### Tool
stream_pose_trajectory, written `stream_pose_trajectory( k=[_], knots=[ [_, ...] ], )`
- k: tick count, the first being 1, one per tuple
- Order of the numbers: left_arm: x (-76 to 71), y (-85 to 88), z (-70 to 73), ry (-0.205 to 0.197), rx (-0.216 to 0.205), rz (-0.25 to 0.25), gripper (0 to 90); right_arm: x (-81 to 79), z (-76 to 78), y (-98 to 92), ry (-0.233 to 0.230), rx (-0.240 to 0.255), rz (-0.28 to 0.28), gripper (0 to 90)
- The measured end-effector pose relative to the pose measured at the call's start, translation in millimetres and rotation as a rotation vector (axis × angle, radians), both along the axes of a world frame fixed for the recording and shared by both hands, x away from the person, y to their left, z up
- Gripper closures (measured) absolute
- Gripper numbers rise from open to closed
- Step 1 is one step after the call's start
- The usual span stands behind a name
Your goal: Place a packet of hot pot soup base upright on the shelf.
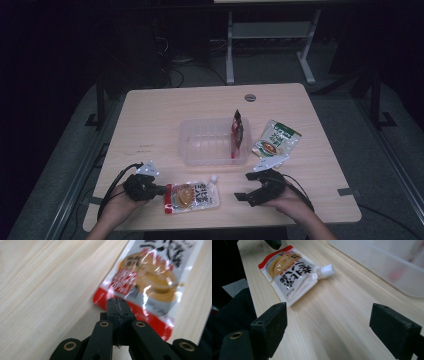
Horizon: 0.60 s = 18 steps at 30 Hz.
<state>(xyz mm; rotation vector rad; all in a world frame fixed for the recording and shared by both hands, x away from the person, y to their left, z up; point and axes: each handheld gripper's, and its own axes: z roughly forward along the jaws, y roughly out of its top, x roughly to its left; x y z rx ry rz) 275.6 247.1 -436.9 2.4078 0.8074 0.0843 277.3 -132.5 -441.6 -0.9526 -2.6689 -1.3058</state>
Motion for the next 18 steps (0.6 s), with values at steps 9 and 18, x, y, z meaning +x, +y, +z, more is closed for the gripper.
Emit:
stream_pose_trajectory(
  k=[9,18],
  knots=[
    [-2.2,-10.9,-3.2,0.016,0.004,-0.035,89.8,6.8,-7.0,48.7,0.03,-0.008,0.06,15.1],
    [-1.5,-12.1,-8.0,0.042,0.046,-0.053,90.0,9.8,-18.6,66.9,0.091,-0.029,0.078,23.1]
  ],
)
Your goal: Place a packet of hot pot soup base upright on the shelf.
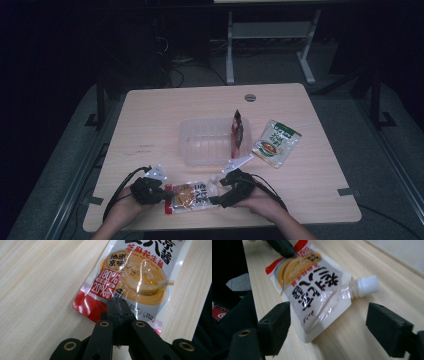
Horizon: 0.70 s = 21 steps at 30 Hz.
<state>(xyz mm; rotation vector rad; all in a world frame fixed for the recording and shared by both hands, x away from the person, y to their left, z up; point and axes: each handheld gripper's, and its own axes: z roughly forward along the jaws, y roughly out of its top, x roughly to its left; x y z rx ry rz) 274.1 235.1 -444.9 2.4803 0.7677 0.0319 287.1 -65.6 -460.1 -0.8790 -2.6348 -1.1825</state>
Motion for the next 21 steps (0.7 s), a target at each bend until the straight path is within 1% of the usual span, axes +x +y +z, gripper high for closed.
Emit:
stream_pose_trajectory(
  k=[2,4,6,7,8,10,12,13,14,15,17,18,19,20,21],
  knots=[
    [0.3,-0.2,-0.4,0.007,-0.001,0.005,90.0,0.3,-2.1,-0.5,0.018,0.004,0.002,26.7],
    [0.6,0.2,-0.7,0.014,-0.003,0.008,90.0,0.2,-3.1,0.2,0.035,0.012,0.02,31.2],
    [0.8,0.7,-0.9,0.018,-0.004,0.009,90.0,-1.1,-4.7,2.2,0.046,0.011,0.044,33.2],
    [1.0,1.0,-1.1,0.017,-0.006,0.009,90.0,-2.1,-5.4,3.4,0.046,0.006,0.053,34.5],
    [1.2,1.0,-1.6,0.018,-0.012,0.012,90.0,-3.1,-6.0,4.6,0.04,0.006,0.06,35.3],
    [1.6,1.4,-1.7,0.018,-0.01,0.009,90.0,-4.2,-6.2,6.8,0.044,0.013,0.067,37.0],
    [1.7,1.7,-1.5,0.023,-0.01,0.01,90.0,-3.5,-7.0,7.9,0.031,0.01,0.071,39.3],
    [1.8,1.8,-1.5,0.025,-0.01,0.01,90.0,-3.0,-7.7,9.1,0.04,0.027,0.067,41.0],
    [1.9,2.0,-1.5,0.025,-0.01,0.009,90.0,-1.8,-8.3,9.7,0.042,0.028,0.07,42.9],
    [1.8,1.8,-1.5,0.024,-0.01,0.01,90.0,-0.2,-9.4,11.1,0.049,0.043,0.073,46.2],
    [1.5,1.6,-1.6,0.018,-0.009,0.007,90.0,2.8,-10.4,13.4,0.064,0.051,0.065,53.3],
    [1.4,1.5,-1.6,0.016,-0.007,0.005,90.0,4.5,-11.0,13.9,0.062,0.046,0.066,56.3],
    [1.4,1.5,-1.6,0.016,-0.007,0.005,90.0,4.5,-11.0,13.9,0.062,0.046,0.066,56.3],
    [1.6,1.5,-1.6,0.017,-0.008,0.003,90.0,7.6,-11.8,15.0,0.079,0.053,0.062,61.9],
    [1.8,1.8,-1.6,0.018,-0.009,0.004,90.0,9.1,-12.9,14.9,0.095,0.068,0.065,63.4]
  ],
)
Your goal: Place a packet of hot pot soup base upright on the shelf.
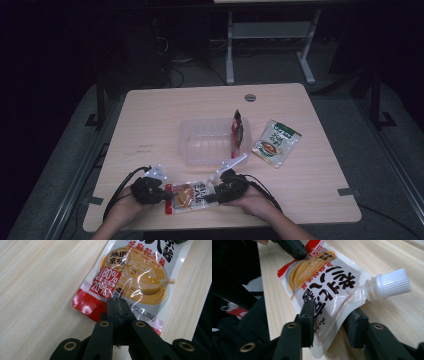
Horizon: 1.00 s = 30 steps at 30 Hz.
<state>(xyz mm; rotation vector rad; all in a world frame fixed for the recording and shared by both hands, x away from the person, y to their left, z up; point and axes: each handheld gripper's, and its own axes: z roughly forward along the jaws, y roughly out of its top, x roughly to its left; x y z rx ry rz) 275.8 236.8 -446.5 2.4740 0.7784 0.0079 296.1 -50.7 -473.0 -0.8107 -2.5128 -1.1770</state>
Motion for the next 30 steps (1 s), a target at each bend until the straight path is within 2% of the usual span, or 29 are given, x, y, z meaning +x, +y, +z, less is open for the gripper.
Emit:
stream_pose_trajectory(
  k=[5,6,7,8,9,10,14,16,18,21,23,25,28,30],
  knots=[
    [0.3,0.2,0.0,0.002,-0.001,-0.002,90.0,5.9,-4.1,0.7,0.046,0.031,0.009,71.5],
    [-0.3,-0.4,-0.3,0.001,-0.007,0.004,90.0,6.7,-3.8,1.6,0.033,0.044,0.02,79.3],
    [-0.3,-0.4,-0.3,0.001,-0.007,0.004,90.0,6.7,-3.8,1.6,0.033,0.044,0.02,79.3],
    [-0.1,-0.4,-0.1,-0.001,-0.001,-0.004,90.0,5.4,-0.4,1.6,0.011,0.063,0.026,86.4],
    [-0.1,-0.4,-0.1,-0.001,-0.001,-0.004,90.0,5.4,-0.4,1.6,0.011,0.063,0.026,86.4],
    [-0.1,-0.7,0.2,0.0,0.003,-0.005,90.0,2.2,3.2,2.5,-0.03,0.065,0.044,88.4],
    [-1.3,-3.1,1.6,-0.012,0.017,-0.018,89.9,0.8,7.3,2.0,-0.051,0.085,0.064,89.5],
    [-1.8,-4.3,4.0,-0.012,0.005,-0.024,89.9,0.0,12.9,-0.2,-0.079,0.109,0.085,89.7],
    [-2.0,-4.6,4.8,-0.019,-0.004,-0.025,89.9,-0.9,16.8,-2.3,-0.079,0.13,0.089,89.8],
    [-2.9,-5.9,8.0,-0.028,-0.022,-0.017,89.9,-1.4,21.0,-4.1,-0.084,0.153,0.097,89.9],
    [-2.9,-7.5,10.8,-0.033,-0.054,-0.018,89.9,-2.4,26.1,-5.4,-0.096,0.2,0.115,89.9],
    [-2.8,-8.8,12.2,-0.034,-0.06,-0.024,89.9,-3.3,28.6,-5.8,-0.097,0.204,0.12,89.9],
    [-2.9,-17.9,17.4,-0.054,-0.108,-0.033,89.9,-6.0,37.7,-6.7,-0.112,0.236,0.133,90.0],
    [-2.5,-22.8,19.4,-0.063,-0.113,-0.044,89.9,-6.9,42.4,-7.9,-0.118,0.252,0.133,90.0]
  ],
)
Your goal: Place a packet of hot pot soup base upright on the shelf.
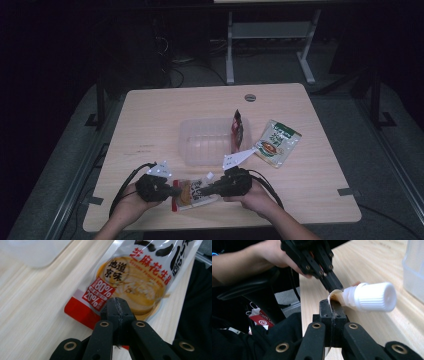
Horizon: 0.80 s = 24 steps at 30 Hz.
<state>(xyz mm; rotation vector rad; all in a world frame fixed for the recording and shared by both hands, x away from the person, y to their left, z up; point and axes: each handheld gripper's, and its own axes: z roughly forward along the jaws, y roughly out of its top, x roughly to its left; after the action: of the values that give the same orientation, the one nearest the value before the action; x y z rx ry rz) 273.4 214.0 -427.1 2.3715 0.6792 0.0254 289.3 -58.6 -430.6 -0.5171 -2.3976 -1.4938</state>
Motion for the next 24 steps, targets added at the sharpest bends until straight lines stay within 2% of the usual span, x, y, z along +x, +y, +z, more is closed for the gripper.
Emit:
stream_pose_trajectory(
  k=[3,8,12,15,21,24],
  knots=[
    [0.7,-4.6,0.7,-0.003,-0.007,-0.016,89.9,0.4,6.4,-3.1,-0.026,0.024,-0.003,90.0],
    [-2.1,-21.9,-0.5,0.0,-0.029,-0.048,89.9,2.3,17.1,-8.7,-0.041,0.068,-0.016,90.0],
    [-5.4,-30.6,-0.8,-0.005,-0.027,-0.076,89.9,1.8,23.9,-9.9,-0.048,0.092,-0.015,90.0],
    [-6.8,-30.2,-1.5,-0.012,-0.029,-0.078,89.8,1.4,26.4,-10.3,-0.06,0.098,-0.014,90.0],
    [-6.3,-22.4,-0.3,-0.01,-0.044,-0.068,82.4,1.4,31.1,-14.0,-0.074,0.112,-0.02,90.0],
    [-7.0,-16.3,2.1,-0.025,-0.052,-0.065,77.5,2.2,33.4,-16.8,-0.091,0.108,-0.031,90.0]
  ],
)
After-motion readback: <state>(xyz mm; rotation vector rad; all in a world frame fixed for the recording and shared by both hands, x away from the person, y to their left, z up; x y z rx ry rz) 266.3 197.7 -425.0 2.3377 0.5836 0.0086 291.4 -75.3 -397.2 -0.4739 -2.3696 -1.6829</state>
